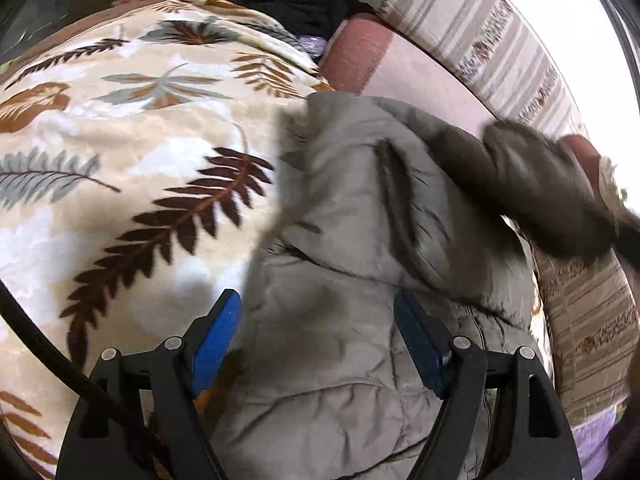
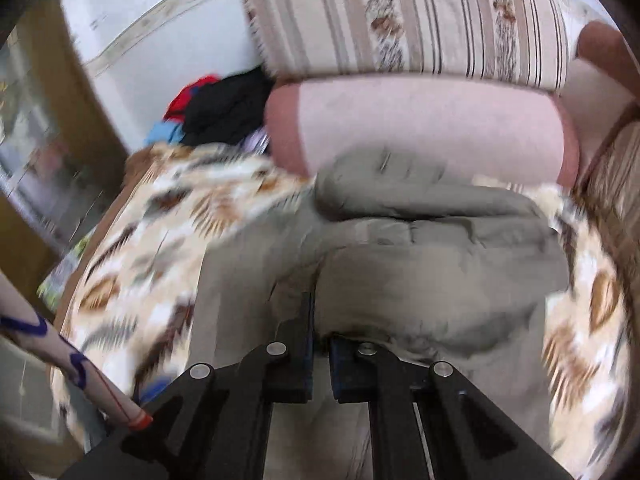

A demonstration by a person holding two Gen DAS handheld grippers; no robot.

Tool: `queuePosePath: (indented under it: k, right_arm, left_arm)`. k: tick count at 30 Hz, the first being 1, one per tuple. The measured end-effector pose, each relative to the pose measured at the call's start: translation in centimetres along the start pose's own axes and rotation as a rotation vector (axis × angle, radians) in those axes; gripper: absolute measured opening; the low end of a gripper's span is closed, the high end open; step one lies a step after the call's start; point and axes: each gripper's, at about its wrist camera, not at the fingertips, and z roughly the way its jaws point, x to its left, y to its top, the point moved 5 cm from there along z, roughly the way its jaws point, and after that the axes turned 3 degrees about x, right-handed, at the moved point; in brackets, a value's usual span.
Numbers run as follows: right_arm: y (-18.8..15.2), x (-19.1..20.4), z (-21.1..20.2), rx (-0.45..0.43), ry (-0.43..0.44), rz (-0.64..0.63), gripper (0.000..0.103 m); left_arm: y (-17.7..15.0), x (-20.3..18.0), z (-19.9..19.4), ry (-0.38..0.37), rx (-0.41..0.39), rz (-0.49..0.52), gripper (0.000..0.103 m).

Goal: Fold large clothes

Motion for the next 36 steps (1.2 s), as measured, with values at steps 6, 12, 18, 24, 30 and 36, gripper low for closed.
queuePosePath:
  k: [6, 12, 18, 24, 30, 36]
  right_arm:
    - [-5.4, -0.6, 9.5, 0.156, -0.02, 0.064, 0.007]
    - [-5.8, -1.6, 14.3, 0.184, -0.017, 0.102, 0.01]
    - [-6.9, -1.3, 9.0, 0.14, 0.021, 0.052, 0.053]
    - [-6.8, -0.7, 4.2, 0.102, 0.001, -0.012, 0.055]
    - [1.3, -3.8, 2.8, -0.135, -0.265, 0.016, 0.054]
    - [1.6, -8.7, 11.0, 0.045, -0.335, 0.131, 0.054]
  left_arm:
    - [0.6, 1.1, 0.0, 0.007, -0.008, -0.039, 0.078]
    - [1.0, 1.8, -0.1, 0.054, -0.028, -0.042, 0.078]
    - [0.8, 2.4, 0.5, 0.053, -0.001, -0.06, 0.078]
    - [0.8, 2.5, 0.0, 0.056, -0.011, -0.071, 0.078]
    - [0.7, 2.2, 0.2, 0.081, -0.009, -0.047, 0.078]
    - [1.1, 2.0, 0.0, 0.099, -0.021, -0.027, 0.078]
